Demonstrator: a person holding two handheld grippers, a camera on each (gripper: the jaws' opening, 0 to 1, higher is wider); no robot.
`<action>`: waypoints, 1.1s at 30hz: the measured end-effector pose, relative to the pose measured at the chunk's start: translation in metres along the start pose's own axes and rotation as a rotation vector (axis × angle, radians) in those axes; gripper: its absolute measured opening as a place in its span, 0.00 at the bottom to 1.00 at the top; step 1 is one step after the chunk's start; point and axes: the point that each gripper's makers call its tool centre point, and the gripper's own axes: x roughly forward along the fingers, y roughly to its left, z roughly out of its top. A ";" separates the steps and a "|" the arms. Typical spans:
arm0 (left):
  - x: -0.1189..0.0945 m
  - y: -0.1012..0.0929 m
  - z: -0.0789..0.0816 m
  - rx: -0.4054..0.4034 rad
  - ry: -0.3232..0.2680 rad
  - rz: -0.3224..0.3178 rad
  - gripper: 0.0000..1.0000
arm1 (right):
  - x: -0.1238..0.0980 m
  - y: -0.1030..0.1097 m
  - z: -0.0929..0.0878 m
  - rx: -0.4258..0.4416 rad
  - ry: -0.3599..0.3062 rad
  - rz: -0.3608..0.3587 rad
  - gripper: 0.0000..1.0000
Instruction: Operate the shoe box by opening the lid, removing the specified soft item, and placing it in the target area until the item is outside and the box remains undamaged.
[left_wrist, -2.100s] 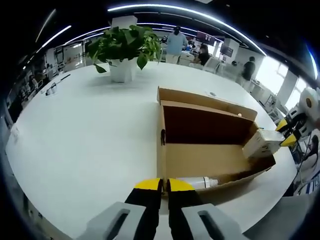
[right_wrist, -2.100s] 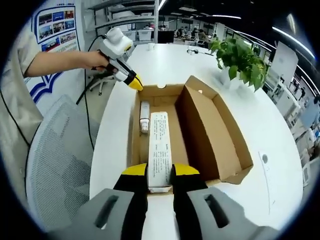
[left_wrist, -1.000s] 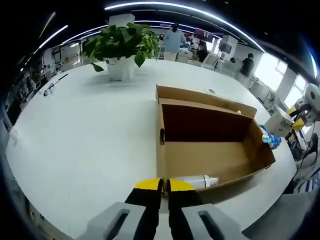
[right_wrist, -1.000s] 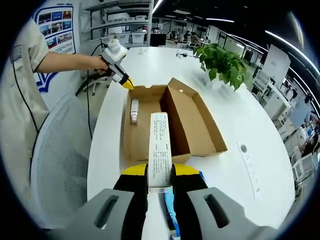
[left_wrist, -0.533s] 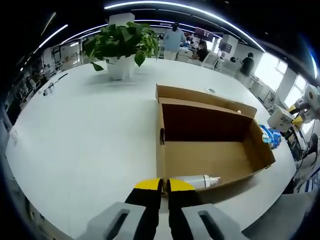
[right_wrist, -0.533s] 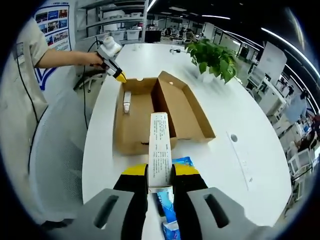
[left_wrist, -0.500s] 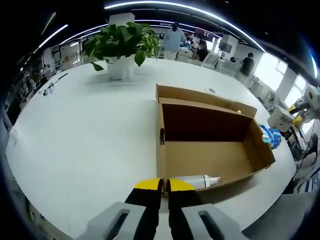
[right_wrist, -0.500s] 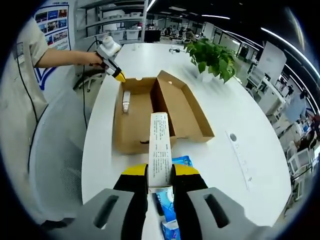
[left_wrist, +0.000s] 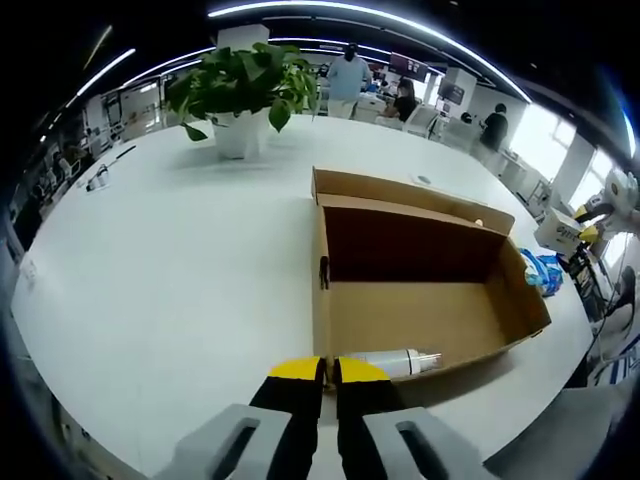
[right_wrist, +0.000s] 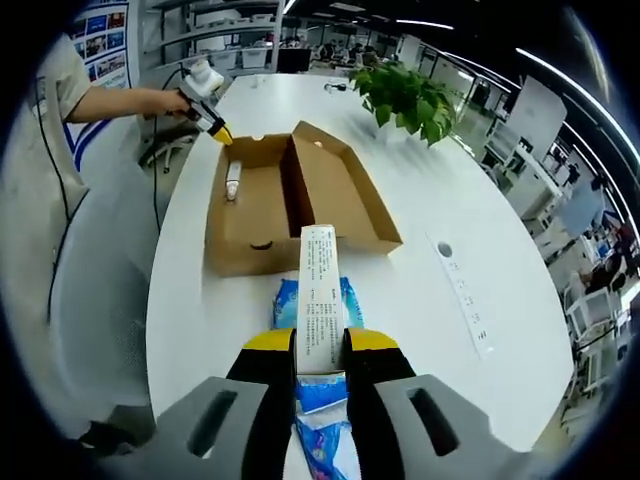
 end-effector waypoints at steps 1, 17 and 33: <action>0.000 0.000 0.000 0.001 0.000 -0.001 0.03 | -0.001 -0.002 -0.002 0.001 0.004 -0.002 0.15; 0.001 0.001 0.000 0.001 0.010 -0.002 0.03 | -0.009 -0.039 -0.047 0.016 0.074 -0.044 0.15; 0.000 0.000 0.000 -0.006 0.015 -0.003 0.03 | -0.008 -0.072 -0.096 0.010 0.167 -0.078 0.16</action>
